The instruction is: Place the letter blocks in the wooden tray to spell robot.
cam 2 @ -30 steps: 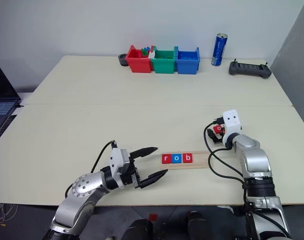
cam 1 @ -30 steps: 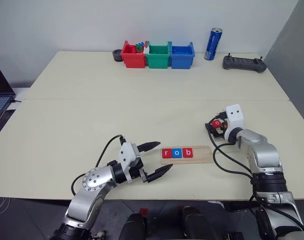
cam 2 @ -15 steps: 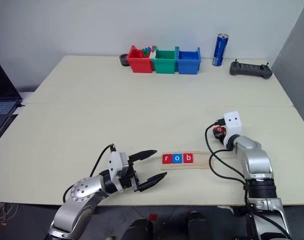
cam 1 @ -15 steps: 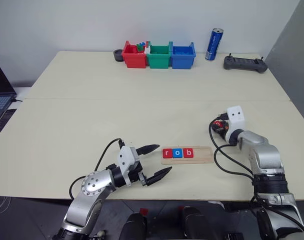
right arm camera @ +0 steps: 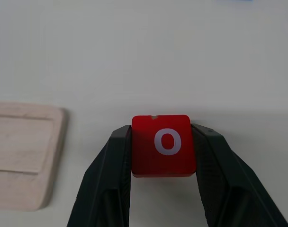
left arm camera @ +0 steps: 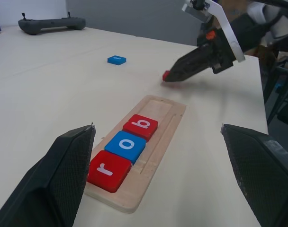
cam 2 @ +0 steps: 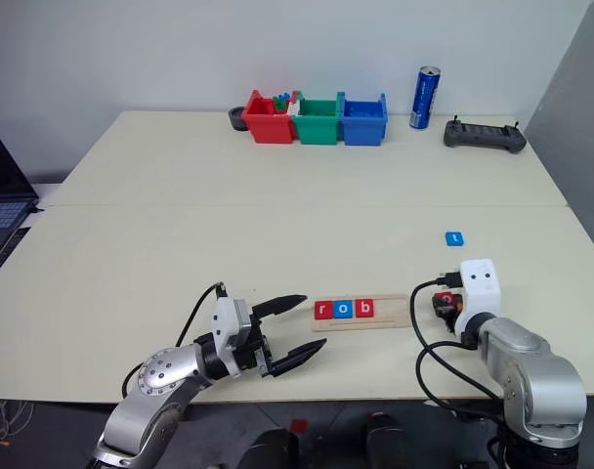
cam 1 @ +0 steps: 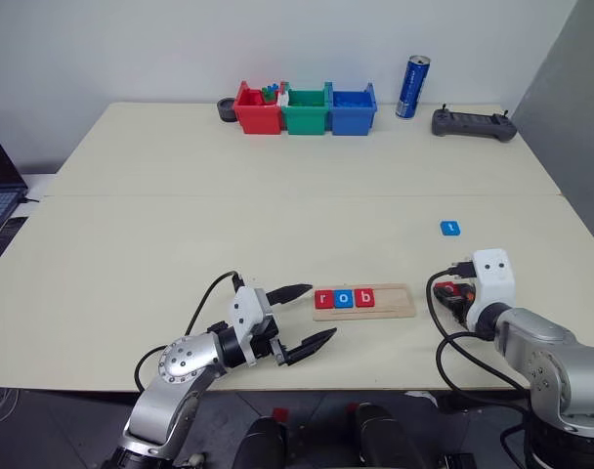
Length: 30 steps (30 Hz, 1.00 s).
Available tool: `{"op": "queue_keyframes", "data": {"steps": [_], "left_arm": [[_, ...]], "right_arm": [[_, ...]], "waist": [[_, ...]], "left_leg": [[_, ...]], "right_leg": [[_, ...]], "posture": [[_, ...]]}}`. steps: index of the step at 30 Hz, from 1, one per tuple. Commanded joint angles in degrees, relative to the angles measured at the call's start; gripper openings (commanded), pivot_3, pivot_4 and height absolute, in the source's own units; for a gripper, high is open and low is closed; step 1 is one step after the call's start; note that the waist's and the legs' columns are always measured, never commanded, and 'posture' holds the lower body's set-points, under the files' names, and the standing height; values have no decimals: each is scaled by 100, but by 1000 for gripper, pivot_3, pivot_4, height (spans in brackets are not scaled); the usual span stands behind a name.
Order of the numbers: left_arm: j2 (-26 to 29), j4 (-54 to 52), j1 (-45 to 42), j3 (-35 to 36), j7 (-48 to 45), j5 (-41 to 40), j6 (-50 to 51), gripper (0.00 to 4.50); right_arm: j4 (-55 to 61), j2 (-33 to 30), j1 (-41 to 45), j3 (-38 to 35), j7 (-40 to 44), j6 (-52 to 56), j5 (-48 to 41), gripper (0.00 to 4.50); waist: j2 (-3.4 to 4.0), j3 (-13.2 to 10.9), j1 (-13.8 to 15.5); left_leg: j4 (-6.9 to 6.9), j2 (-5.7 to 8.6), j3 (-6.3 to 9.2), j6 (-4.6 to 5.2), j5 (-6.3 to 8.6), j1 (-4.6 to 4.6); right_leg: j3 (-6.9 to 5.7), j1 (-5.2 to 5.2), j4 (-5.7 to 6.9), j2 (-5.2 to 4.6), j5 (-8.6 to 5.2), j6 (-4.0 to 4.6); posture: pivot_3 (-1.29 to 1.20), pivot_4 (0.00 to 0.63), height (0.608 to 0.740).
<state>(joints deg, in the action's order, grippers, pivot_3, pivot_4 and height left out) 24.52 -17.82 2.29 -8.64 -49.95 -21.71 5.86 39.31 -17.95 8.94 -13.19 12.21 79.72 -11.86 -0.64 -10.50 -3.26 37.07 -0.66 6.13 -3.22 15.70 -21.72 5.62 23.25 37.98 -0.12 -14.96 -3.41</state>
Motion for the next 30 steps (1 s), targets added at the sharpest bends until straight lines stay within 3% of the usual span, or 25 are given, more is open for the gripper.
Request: {"op": "queue_keyframes", "data": {"steps": [1, 8, 12, 14, 18, 23, 26, 30], "left_arm": [[15, -179, -102, -4, -60, -99, 4, 4500], [9, -138, -80, 14, -85, -64, -36, 4500], [-7, -136, -69, 4, -73, -59, -41, 4500], [-15, -118, -96, 6, -69, -61, -33, 4500], [-44, -51, -172, -1, -75, -55, -43, 4500], [-94, 78, -270, -31, -115, -33, -92, 4500], [-132, 146, -328, -50, -128, -22, -124, 4500], [-179, 188, -348, -76, -118, 6, -156, 4500]], "right_arm": [[181, 19, -231, 12, -226, 55, 134, 2197], [15, -26, -26, -53, -378, -172, 237, 4459], [-174, -299, 555, -61, -319, -335, 215, 4459], [-498, -745, 942, 26, 97, -741, 74, 4459], [-1511, -2306, 1341, 617, 2445, -2902, -299, 4459], [-3184, -3571, 694, 952, 5506, -6273, -363, 4459], [-4644, -3837, 882, 1421, 6185, -7914, 175, 4459], [-6074, -3675, 1574, 1833, 6511, -9006, 572, 4459]], "waist": [[-2, 1, 10], [-5, 4, 7], [-1, 2, -10], [-1, 2, -4], [-2, -2, 1], [-10, -4, 56], [-12, -6, 45], [-12, -12, -30]], "left_leg": [[0, 0, 0, 0, 0, -1], [-2, 1, 2, 0, 0, -1], [-2, -1, 0, 0, 0, 2], [-2, 0, -2, 0, 0, 1], [-3, 4, -4, 1, 1, 0], [-8, 2, 5, 5, 3, -4], [-4, 10, -10, 6, 4, -4], [-3, 5, -23, 5, 3, 12]], "right_leg": [[0, 0, 0, 0, -1, -1], [-2, 0, -1, -1, -4, 0], [0, 1, 1, 1, -5, 1], [1, 1, 0, 0, -5, 1], [-1, -1, -7, -5, -5, 1], [-13, -8, -19, -5, 4, 19], [-4, -8, -21, -19, 11, 22], [5, -8, -12, -16, 12, 24]], "posture": [[0, 150, 740], [0, 150, 740], [0, 150, 740], [0, 150, 740], [0, 150, 740], [0, 150, 740], [0, 150, 740], [0, 150, 740]]}}
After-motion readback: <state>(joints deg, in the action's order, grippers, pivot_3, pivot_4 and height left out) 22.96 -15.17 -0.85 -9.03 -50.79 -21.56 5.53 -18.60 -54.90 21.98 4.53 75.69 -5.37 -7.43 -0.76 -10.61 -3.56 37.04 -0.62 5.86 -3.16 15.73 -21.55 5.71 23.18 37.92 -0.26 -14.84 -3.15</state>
